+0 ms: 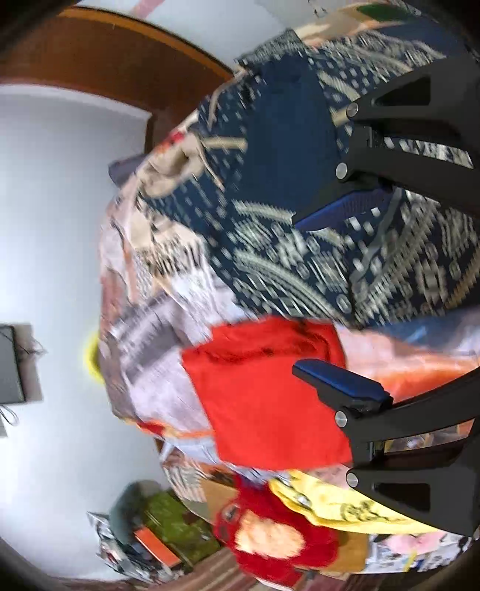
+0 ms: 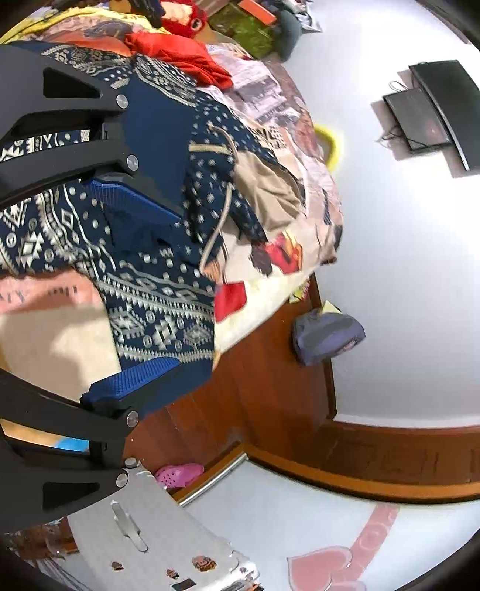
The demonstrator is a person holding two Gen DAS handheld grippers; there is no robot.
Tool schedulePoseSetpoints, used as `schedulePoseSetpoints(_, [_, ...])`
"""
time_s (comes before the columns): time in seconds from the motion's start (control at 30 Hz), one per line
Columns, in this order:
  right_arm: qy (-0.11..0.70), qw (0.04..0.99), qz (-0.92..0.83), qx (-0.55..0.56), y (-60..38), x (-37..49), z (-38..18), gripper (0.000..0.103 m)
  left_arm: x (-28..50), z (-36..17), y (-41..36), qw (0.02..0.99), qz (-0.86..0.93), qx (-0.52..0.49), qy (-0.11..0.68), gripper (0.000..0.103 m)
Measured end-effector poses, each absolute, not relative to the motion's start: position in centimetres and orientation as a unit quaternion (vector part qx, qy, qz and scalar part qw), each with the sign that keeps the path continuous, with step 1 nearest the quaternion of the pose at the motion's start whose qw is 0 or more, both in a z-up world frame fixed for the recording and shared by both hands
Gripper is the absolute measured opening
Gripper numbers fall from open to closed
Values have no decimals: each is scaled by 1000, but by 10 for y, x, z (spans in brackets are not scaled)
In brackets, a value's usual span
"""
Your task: Fold large clothes
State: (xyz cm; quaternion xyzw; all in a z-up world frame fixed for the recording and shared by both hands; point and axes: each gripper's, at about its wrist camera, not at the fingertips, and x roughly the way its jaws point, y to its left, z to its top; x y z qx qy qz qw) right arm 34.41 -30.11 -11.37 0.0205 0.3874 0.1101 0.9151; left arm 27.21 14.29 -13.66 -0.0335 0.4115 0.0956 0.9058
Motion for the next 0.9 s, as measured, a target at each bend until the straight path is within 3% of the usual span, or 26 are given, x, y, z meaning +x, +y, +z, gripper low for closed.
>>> schedulePoseSetpoints(0.2, [442,891,83,67,-335,365,-156,72,304,-131,103,912,51,-32,406,71])
schedulePoseSetpoints(0.5, [540,809,48,226,-391,395,-249,72,340,-172,55,896,7,-11,444,71])
schedulePoseSetpoints(0.9, [512,797,-14,319,-416,442,-291,73,351,-204,63,882,36,-27,469,71])
